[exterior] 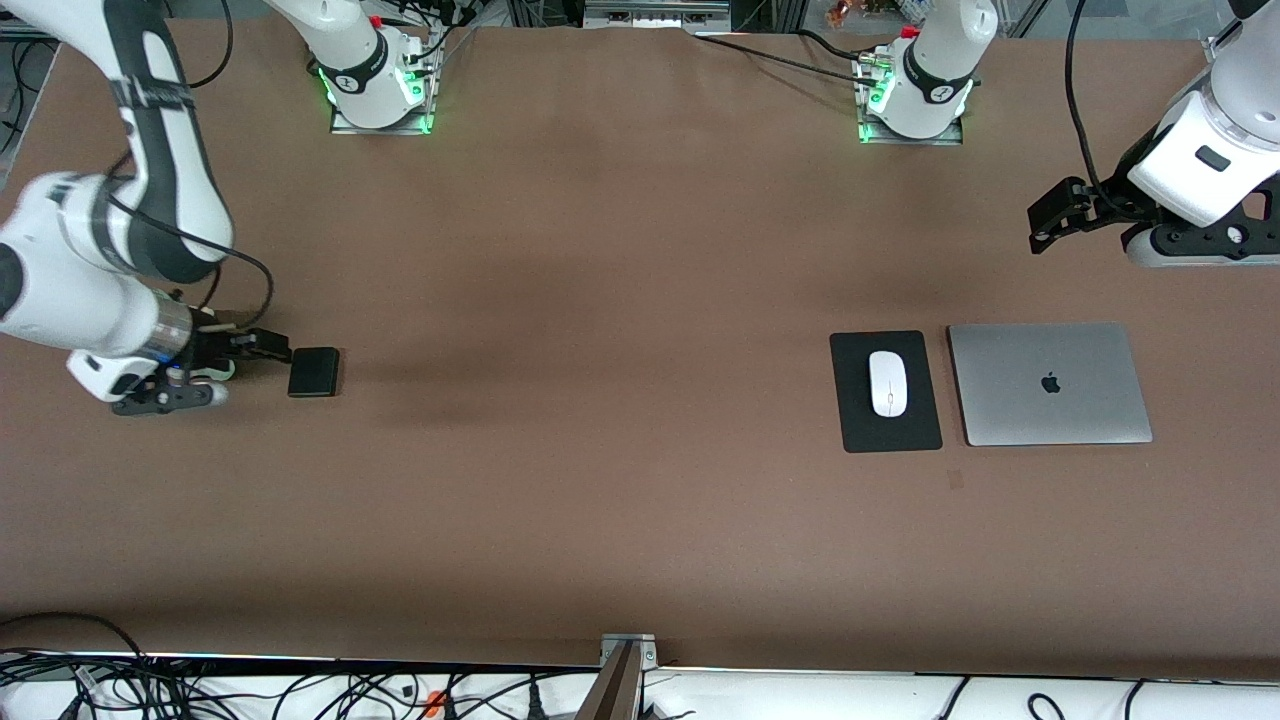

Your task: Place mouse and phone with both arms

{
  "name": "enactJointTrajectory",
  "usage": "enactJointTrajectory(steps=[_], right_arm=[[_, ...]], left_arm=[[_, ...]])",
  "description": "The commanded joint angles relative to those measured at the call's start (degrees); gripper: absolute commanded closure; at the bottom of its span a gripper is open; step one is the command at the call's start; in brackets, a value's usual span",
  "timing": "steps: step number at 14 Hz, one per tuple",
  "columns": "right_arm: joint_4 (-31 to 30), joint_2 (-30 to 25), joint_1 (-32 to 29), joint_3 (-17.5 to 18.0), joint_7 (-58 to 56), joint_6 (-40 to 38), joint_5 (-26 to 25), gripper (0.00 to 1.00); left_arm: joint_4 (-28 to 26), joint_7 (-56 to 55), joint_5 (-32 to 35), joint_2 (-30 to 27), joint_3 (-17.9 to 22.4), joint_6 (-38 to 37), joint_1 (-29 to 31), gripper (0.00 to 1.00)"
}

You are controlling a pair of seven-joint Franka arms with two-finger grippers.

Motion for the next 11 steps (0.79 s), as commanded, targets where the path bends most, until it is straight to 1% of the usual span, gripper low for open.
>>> enactJointTrajectory(steps=[1, 3, 4, 5, 6, 7, 8, 11], right_arm=[[2.1, -5.9, -0.3, -0.6, 1.6, -7.7, 1.0, 0.00], [2.1, -11.1, -0.3, -0.3, 6.8, -11.5, -0.2, 0.00], [2.2, -12.8, -0.3, 0.1, 9.1, -14.2, -1.3, 0.00], [2.9, -14.7, -0.6, 1.0, 11.0, -16.6, -4.0, 0.00], [4.0, -15.8, -2.2, 3.2, 11.8, -18.8, -5.8, 0.00], [5.8, -16.1, -5.0, 6.4, 12.0, -21.0, -6.1, 0.00], [8.0, -16.7, -6.9, 8.1, 12.2, -23.7, -6.2, 0.00], [12.1, -17.4, -7.1, 8.3, 12.8, -28.1, -7.2, 0.00]], left_arm=[[-1.4, 0.6, -1.0, -1.3, 0.3, 0.9, 0.1, 0.00], [-1.4, 0.6, -1.0, -1.3, 0.3, 0.9, 0.1, 0.00], [-1.4, 0.6, -1.0, -1.3, 0.3, 0.9, 0.1, 0.00], [-1.4, 0.6, -1.0, -1.3, 0.3, 1.0, 0.1, 0.00], [-1.4, 0.6, -1.0, -1.3, 0.3, 1.0, 0.1, 0.00], [-1.4, 0.6, -1.1, -1.3, 0.2, 1.0, 0.1, 0.00], [-1.4, 0.6, -1.7, -1.3, 0.3, 1.0, 0.1, 0.00], [-1.4, 0.6, -2.5, -1.3, 0.6, 1.1, 0.2, 0.00]])
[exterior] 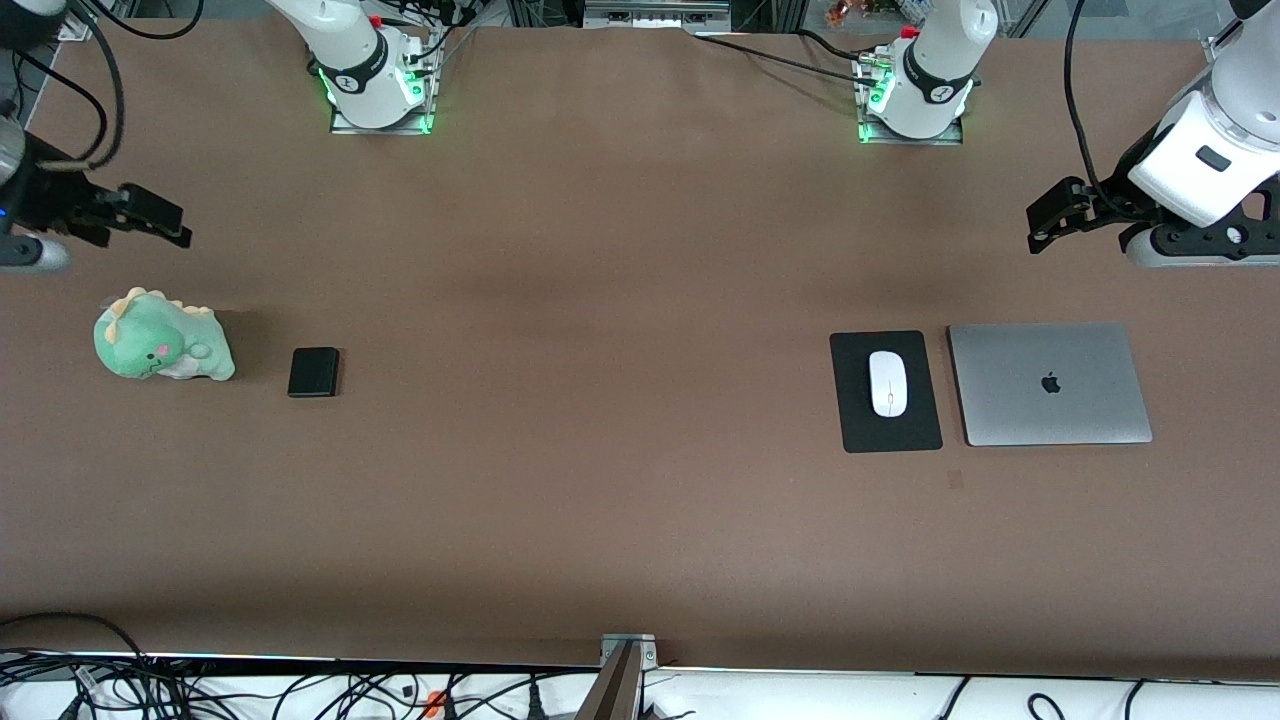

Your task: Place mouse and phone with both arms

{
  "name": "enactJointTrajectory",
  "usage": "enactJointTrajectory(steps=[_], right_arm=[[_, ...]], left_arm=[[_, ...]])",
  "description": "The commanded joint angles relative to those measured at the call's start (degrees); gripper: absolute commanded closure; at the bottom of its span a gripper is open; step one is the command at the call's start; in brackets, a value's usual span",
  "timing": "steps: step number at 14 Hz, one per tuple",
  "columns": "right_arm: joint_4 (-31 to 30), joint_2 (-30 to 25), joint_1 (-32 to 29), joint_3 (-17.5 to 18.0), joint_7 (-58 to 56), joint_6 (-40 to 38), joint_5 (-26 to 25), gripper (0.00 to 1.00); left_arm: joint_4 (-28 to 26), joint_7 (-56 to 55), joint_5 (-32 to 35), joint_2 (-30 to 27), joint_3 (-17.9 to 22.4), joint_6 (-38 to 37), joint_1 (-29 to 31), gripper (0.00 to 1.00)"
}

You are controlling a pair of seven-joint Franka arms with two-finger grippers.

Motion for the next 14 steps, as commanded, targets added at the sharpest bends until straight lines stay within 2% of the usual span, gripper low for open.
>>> enactJointTrajectory(steps=[1, 14], right_arm=[[3.2, -0.6, -1.7, 1.5, 0.8, -3.1, -1.5, 0.00], [3.9, -1.4, -1.7, 1.5, 0.8, -2.5, -1.5, 0.00]], left_arm=[[-1.4, 0.6, -1.7, -1.3, 0.4, 1.0, 0.1, 0.00], [-1.0, 0.6, -1.6, -1.3, 0.1, 1.1, 0.1, 0.00]])
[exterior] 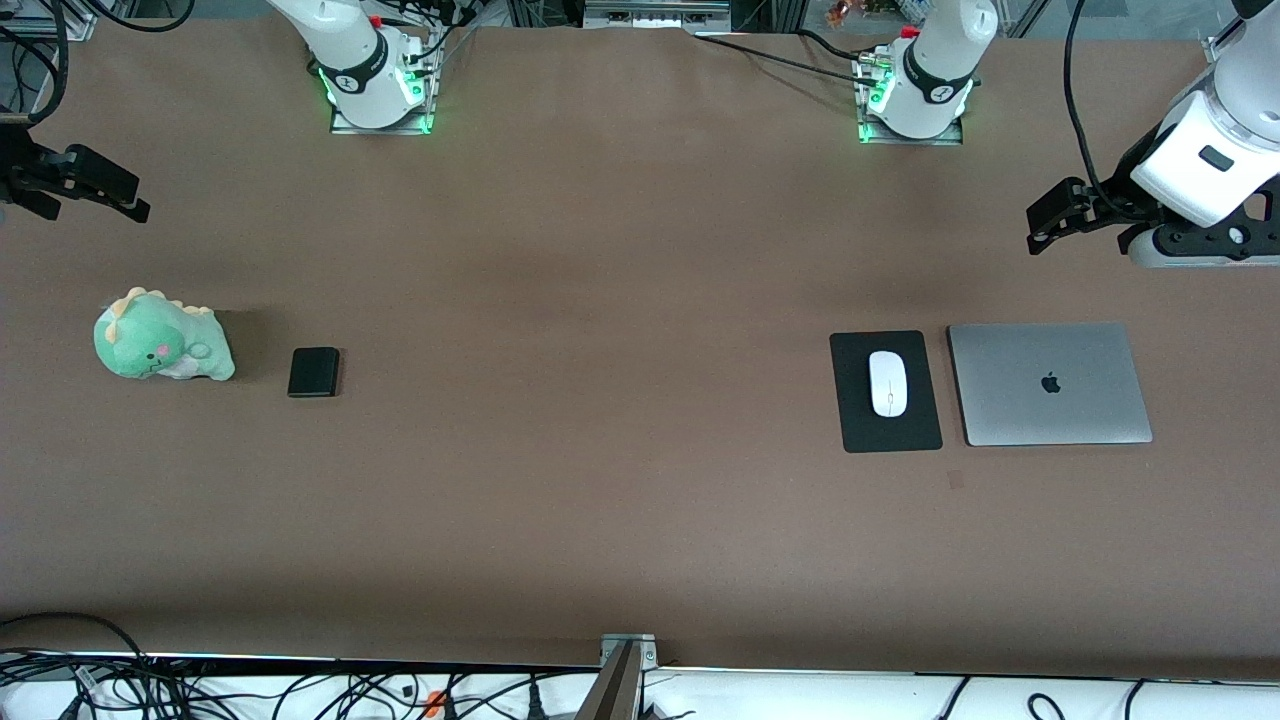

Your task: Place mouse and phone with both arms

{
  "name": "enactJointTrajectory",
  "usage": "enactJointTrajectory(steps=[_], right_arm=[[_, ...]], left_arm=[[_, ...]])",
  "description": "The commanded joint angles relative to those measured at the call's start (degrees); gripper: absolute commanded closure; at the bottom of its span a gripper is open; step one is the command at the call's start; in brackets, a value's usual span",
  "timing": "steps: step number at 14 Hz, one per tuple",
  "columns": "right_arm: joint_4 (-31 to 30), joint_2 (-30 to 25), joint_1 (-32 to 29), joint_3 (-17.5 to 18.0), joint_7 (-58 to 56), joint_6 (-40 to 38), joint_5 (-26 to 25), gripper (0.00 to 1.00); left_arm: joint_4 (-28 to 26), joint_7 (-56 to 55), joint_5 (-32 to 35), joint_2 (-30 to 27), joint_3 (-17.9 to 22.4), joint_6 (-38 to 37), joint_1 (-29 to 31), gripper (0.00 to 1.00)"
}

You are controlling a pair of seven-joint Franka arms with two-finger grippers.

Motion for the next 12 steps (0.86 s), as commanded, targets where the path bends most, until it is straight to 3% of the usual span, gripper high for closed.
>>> enactJointTrajectory(steps=[1, 12], right_arm=[[0.6, -0.7, -1.1, 1.3, 0.6, -0.8, -0.7, 0.00], [0.6, -2.2, -1.1, 1.4, 0.6, -1.6, -0.7, 0.00]], left_arm=[[-1.0, 0.6, -1.4, -1.3, 0.1, 0.7, 0.1, 0.00], [-0.9, 0.6, -1.4, -1.2, 0.1, 0.8, 0.1, 0.00]])
